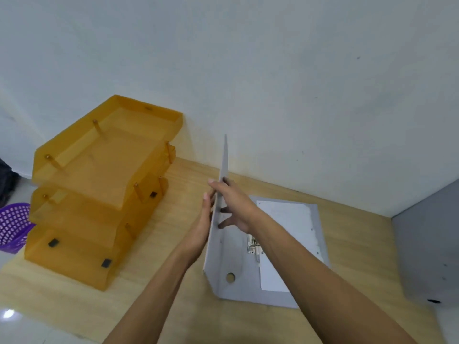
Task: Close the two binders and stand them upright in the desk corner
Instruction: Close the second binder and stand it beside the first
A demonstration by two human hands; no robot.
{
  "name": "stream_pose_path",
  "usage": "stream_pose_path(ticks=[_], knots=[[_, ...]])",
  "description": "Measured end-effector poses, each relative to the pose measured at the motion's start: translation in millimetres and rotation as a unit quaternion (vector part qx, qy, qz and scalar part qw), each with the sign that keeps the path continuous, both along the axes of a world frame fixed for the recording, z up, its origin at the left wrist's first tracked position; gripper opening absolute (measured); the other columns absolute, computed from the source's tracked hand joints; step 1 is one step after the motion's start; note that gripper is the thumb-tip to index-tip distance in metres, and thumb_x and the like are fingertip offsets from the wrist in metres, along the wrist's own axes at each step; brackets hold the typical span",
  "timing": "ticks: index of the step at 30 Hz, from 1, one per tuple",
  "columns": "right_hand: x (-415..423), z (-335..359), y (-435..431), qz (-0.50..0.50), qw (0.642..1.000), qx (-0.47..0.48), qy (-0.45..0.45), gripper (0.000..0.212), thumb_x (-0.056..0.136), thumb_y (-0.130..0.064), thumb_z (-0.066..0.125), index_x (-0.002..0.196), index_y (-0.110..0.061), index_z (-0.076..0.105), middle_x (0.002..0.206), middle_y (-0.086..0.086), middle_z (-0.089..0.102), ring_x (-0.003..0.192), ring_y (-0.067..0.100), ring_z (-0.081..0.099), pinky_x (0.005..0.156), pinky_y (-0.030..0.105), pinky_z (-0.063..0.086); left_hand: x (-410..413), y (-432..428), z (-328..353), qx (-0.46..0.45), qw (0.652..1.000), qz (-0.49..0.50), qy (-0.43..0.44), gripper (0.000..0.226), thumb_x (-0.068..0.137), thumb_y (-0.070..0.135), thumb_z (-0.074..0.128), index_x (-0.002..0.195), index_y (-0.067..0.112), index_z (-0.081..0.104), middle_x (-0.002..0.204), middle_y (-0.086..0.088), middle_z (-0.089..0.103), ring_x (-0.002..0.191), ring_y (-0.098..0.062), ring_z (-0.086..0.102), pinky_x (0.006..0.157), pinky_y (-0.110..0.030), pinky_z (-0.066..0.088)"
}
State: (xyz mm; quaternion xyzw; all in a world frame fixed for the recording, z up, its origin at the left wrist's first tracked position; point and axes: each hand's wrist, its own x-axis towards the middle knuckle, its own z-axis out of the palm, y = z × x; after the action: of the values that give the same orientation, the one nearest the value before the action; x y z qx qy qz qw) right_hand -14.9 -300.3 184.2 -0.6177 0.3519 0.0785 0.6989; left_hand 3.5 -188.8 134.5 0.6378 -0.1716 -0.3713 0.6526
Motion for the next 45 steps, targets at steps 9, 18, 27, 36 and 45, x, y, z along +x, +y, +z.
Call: stream_pose_path(ticks=[9, 18, 27, 36, 45], knots=[[-60.2, -0.7, -104.2, -0.009, 0.97, -0.243, 0.027, 0.055, 0.075, -0.017, 0.041, 0.129, -0.013, 0.05, 0.121, 0.01, 0.064, 0.106, 0.03, 0.064, 0.083, 0.046, 0.061, -65.3, -53.3, -49.7, 0.136, 0.988, -0.009, -0.079, 0.052, 0.106, 0.043, 0.036, 0.154, 0.025, 0.04, 0.161, 0.009, 0.036, 0.148, -0.006, 0.031, 0.12, -0.027, 0.021], [-159.9, -41.0, -139.9, -0.112, 0.965, -0.23, 0.059, 0.072, 0.08, -0.013, 0.062, 0.146, -0.021, 0.033, 0.124, 0.005, 0.063, 0.101, 0.023, 0.064, 0.075, 0.033, 0.056, -81.0, -49.0, -92.8, 0.241, 0.964, 0.042, -0.102, 0.059, 0.091, 0.025, 0.071, 0.144, 0.017, 0.048, 0.15, -0.007, 0.049, 0.141, -0.027, 0.046, 0.113, -0.038, 0.038], [-165.4, -81.9, -116.2, 0.139, 0.869, -0.441, 0.179, 0.085, 0.09, -0.023, 0.058, 0.161, -0.026, 0.01, 0.169, 0.004, -0.022, 0.156, 0.034, -0.016, 0.124, 0.057, 0.003, -96.2, -53.5, -111.4, 0.296, 0.955, 0.013, -0.033, 0.078, 0.083, 0.042, 0.077, 0.147, 0.013, 0.043, 0.14, -0.008, 0.06, 0.122, -0.031, 0.061, 0.099, -0.041, 0.05], [-198.0, -141.3, -95.4, 0.206, 0.914, -0.289, 0.197, 0.076, 0.1, -0.032, 0.05, 0.162, -0.03, 0.006, 0.17, 0.009, -0.012, 0.156, 0.039, -0.001, 0.127, 0.045, 0.007, -116.9, -55.8, -121.1, 0.27, 0.962, 0.031, -0.024, 0.047, 0.086, 0.035, 0.075, 0.127, 0.023, 0.056, 0.111, 0.005, 0.063, 0.101, -0.02, 0.063, 0.09, -0.034, 0.051], [-210.3, -150.3, -96.9, 0.129, 0.95, -0.194, 0.206, 0.076, 0.099, -0.054, 0.044, 0.161, -0.031, 0.007, 0.17, 0.008, -0.016, 0.154, 0.042, -0.017, 0.125, 0.051, 0.0, -106.6, -71.0, -112.5, 0.216, 0.947, 0.087, 0.221, 0.049, 0.079, 0.041, 0.08, 0.114, 0.007, 0.074, 0.107, -0.01, 0.079, 0.085, -0.024, 0.074, 0.066, -0.03, 0.054]])
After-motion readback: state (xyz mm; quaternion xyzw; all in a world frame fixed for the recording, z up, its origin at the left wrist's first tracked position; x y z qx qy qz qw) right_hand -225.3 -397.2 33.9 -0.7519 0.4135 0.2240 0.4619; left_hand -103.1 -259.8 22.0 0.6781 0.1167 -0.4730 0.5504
